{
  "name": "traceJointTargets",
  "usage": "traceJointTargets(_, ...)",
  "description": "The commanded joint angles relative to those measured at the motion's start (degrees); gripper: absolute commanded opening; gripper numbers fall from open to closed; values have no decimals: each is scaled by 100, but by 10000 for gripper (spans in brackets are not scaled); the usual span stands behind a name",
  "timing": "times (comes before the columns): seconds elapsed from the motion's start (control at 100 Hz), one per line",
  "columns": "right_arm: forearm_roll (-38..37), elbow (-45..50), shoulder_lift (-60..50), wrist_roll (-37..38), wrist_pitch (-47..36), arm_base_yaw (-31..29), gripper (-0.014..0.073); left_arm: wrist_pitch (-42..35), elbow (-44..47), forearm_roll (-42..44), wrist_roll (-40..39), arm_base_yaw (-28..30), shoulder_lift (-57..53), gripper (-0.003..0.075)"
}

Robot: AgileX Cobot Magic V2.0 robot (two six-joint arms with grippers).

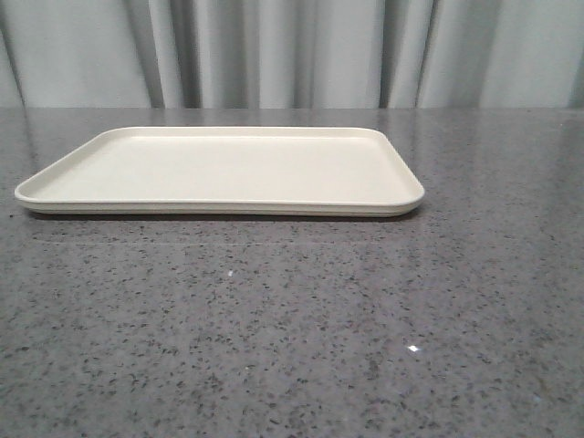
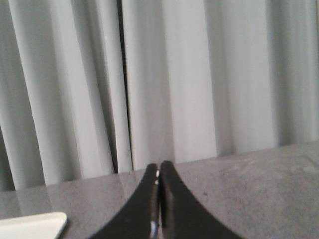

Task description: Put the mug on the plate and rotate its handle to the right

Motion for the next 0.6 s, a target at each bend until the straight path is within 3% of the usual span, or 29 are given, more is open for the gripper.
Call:
traceJointTargets(0.0,3,-456,166,-40,-217,-39,-62,-281,-518,-49,-73,-37,-140,-20)
traceJointTargets(0.47,-67,-1833,1525,-40,576,-39,-53,721,-2092,-49,-61,-37,496,-20)
traceJointTargets(0.59,-67,-2131,1740,-40,796,-34,24,1077,-2426,-49,-53,-37,822,-20)
